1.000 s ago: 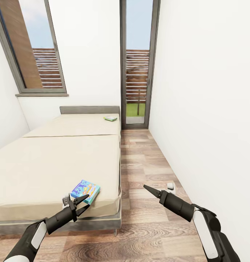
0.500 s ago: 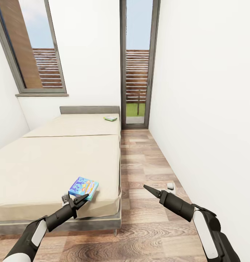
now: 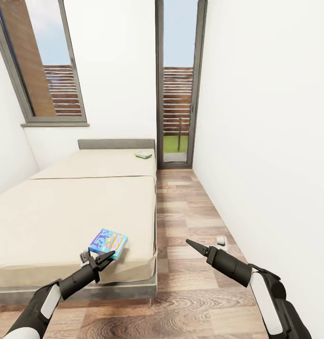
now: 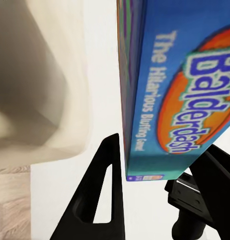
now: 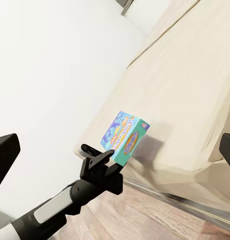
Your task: Put all the toys in the child's room - the three board games (two on the bed and one on the table), the two jigsaw puzzles on the table, and the tennis ball on the table - inside the toy box on the table in the child's room.
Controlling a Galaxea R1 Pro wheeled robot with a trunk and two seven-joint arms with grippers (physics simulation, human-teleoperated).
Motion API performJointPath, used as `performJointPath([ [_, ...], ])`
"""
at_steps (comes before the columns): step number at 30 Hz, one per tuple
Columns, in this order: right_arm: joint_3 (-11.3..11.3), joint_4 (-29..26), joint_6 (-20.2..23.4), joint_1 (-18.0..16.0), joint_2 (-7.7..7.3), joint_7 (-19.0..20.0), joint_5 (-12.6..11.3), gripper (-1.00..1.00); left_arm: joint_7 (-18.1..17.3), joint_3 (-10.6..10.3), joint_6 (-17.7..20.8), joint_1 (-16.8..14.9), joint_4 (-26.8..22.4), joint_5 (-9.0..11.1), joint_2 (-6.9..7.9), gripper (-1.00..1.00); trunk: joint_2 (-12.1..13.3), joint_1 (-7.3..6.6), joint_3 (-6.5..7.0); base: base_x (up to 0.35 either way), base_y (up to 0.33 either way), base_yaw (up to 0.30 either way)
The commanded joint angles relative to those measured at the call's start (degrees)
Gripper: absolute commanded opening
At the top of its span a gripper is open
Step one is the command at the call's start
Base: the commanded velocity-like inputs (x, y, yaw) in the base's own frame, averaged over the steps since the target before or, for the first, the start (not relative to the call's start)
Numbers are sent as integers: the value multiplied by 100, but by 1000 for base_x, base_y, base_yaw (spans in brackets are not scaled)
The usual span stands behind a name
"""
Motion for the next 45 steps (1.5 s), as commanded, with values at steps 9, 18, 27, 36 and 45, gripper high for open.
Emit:
performJointPath([
  [9,-5,0,28,-3,-5,9,-11,100,-16,4,36,-3,-12,4,5,-100,243,-140,169,0,0,0],
  [18,-5,0,27,-3,0,9,-3,100,-14,-10,347,-3,-73,-1,99,-100,604,-338,331,0,0,0],
  [27,-5,3,20,-3,-1,9,3,100,-14,-58,855,-6,-213,-20,306,-100,804,-448,421,0,0,0],
  [36,-9,10,20,-3,-2,9,7,100,-45,-108,1216,56,-1176,-7,567,-100,804,-448,421,0,0,0],
  [45,-14,6,20,-3,-4,11,-6,100,-1343,-1063,1222,100,-1413,-48,1299,-100,1165,-646,582,0,0,0],
])
